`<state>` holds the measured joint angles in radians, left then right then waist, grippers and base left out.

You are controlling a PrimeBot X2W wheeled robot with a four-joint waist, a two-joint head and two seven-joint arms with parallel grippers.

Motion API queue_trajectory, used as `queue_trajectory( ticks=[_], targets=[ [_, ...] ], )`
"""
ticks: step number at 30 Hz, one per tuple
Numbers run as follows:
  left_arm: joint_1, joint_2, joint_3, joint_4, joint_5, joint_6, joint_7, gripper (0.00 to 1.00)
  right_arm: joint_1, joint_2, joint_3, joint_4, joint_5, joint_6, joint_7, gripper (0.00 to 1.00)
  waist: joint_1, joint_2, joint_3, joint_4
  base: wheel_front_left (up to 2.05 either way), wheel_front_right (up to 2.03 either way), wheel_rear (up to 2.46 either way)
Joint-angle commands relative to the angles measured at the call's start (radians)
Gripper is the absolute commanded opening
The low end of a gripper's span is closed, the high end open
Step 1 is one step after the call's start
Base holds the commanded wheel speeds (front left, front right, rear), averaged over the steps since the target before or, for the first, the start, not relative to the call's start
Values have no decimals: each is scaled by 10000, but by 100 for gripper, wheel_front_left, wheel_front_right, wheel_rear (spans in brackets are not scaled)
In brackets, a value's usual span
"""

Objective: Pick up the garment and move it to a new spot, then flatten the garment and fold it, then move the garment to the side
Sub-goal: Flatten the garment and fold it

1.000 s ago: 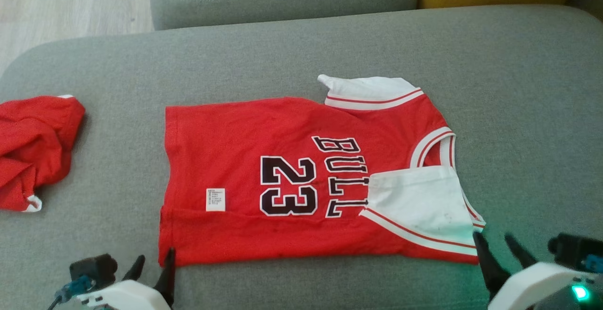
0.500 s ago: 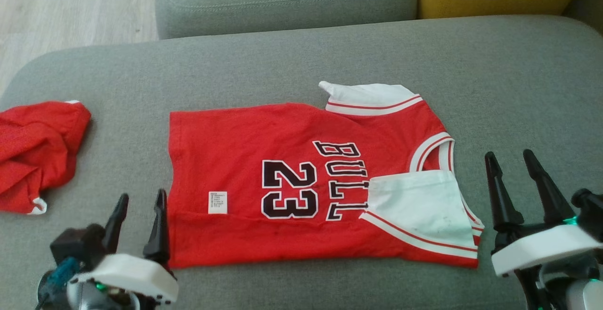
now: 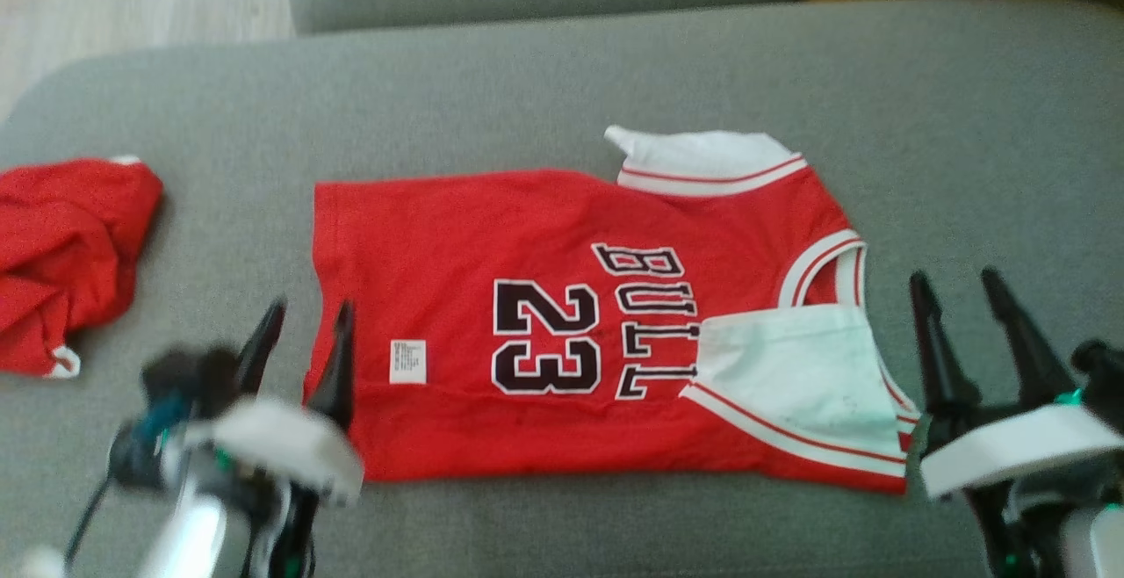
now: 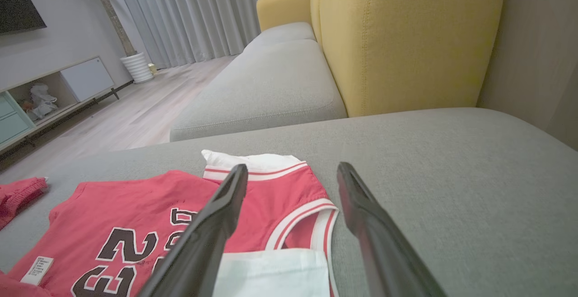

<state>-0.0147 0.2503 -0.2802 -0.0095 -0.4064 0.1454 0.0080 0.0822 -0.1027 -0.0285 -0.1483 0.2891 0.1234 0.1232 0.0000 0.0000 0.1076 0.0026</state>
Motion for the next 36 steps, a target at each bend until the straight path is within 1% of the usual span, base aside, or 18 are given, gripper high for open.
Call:
queue_trajectory(
  ticks=[1,4,6,7,13,18,22,23,24,25,31,33,36],
  targets=[
    [-1193,72,323,-120,-50,-108,76,100,-647,-139,118,-430,-11,73,-18,100,0,0,517,110,0,0,0],
    [-2524,-131,278,823,-283,-380,350,100,-899,-208,3,-507,-56,73,28,100,0,0,1090,157,0,0,0],
    [-3409,-219,355,1734,-471,-555,463,100,-1121,-242,15,-539,-66,73,35,100,0,0,1426,109,0,0,0],
    [-3409,-219,355,1734,-471,-555,463,100,-1121,-242,15,-539,-66,73,35,100,0,0,1426,109,0,0,0],
    [-5468,-276,582,4657,-975,-1167,629,100,-1684,-313,235,-449,-13,73,-14,100,0,0,2176,-155,0,0,0],
    [-6607,-280,778,6688,-1328,-1532,672,100,-1911,-285,328,-313,83,73,-92,100,0,0,2471,-323,0,0,0],
    [-7155,-318,913,7966,-1649,-1870,712,100,-1991,-250,387,-157,162,73,-170,100,0,0,2540,-421,0,0,0],
    [-7247,-346,936,8210,-1757,-2003,743,83,-2006,-233,384,-116,191,73,-197,100,0,0,2537,-440,0,0,0],
    [-7320,-341,899,8411,-1789,-2115,770,13,-2026,-225,383,-73,212,73,-218,100,0,0,2529,-458,0,0,0],
    [-7387,-326,844,8569,-1778,-2192,755,0,-2052,-215,342,-27,244,73,-248,100,0,0,2517,-463,0,0,0],
    [-7679,-351,578,9069,-1598,-2397,115,0,-2537,-399,2,353,461,73,-253,100,0,0,2467,-382,0,0,0],
    [-7761,-407,544,9222,-1594,-2425,-92,0,-3014,-574,-42,712,622,73,-244,100,0,0,2453,-339,0,0,0],
    [-7923,-538,458,9453,-1591,-2472,-296,0,-3993,-854,20,1601,838,73,-235,100,0,0,2479,-203,0,0,0]
  ],
)
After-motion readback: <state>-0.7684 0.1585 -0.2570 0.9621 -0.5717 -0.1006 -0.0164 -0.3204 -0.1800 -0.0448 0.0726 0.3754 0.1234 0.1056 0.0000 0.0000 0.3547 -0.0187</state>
